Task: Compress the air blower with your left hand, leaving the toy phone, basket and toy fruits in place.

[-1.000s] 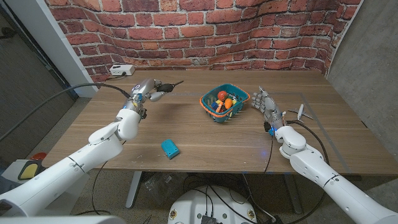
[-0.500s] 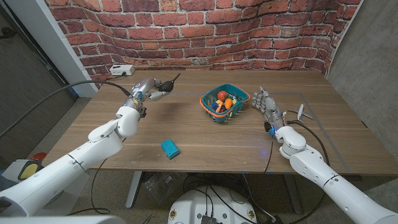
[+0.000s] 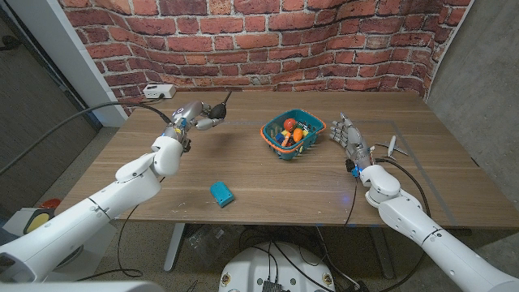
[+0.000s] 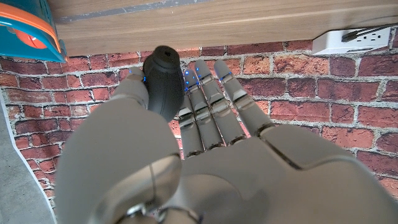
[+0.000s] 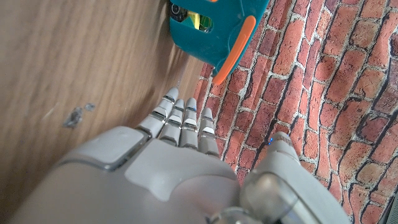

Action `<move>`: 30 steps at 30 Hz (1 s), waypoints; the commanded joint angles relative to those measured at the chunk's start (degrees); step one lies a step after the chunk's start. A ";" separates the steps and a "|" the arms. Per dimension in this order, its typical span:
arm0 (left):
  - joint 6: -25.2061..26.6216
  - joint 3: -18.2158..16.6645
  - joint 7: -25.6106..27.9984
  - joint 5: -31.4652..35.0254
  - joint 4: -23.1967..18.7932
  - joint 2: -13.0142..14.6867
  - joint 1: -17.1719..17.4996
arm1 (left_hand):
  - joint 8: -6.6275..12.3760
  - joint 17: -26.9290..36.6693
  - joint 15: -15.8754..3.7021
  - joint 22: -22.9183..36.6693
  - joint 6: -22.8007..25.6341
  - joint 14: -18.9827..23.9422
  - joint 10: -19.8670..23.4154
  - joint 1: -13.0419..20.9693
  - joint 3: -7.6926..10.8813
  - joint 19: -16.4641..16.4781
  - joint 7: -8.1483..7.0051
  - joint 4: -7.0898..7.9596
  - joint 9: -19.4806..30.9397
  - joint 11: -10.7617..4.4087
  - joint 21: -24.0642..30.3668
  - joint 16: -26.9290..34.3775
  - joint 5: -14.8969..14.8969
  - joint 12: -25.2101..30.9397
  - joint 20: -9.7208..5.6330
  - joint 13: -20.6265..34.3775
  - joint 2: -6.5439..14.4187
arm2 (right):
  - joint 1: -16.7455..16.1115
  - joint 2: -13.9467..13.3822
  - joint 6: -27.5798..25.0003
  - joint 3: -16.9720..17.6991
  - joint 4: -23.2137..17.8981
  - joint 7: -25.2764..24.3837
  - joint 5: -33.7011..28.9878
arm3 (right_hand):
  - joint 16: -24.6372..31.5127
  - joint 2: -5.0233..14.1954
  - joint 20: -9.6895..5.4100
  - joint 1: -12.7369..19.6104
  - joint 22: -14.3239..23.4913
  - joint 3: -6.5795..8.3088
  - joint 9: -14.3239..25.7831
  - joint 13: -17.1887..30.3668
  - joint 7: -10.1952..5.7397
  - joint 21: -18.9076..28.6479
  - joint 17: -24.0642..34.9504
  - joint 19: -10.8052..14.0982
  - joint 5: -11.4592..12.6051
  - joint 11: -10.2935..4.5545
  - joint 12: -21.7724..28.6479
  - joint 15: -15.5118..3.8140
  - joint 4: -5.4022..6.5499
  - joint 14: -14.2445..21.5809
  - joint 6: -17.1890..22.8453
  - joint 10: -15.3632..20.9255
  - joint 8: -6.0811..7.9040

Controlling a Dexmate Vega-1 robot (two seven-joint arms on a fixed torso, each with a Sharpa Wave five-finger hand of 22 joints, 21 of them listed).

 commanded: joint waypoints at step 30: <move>9.55 10.04 -13.60 9.37 2.07 0.24 -11.43 | -0.64 0.11 -1.00 0.12 -2.26 -2.55 -2.21 -2.72 -1.52 -1.20 -0.87 0.94 0.22 -0.74 -1.05 0.24 0.28 0.05 -0.80 0.14 -1.31 | -2.29 -0.05 1.38 0.57 -0.41 0.04 0.50 | 0.00 0.73 -0.21 0.19 0.34 0.07 0.25 0.10 0.23 -0.59 0.12 0.72 -0.17 0.19 -0.13 0.04 -0.24 0.62 0.47 0.51 0.02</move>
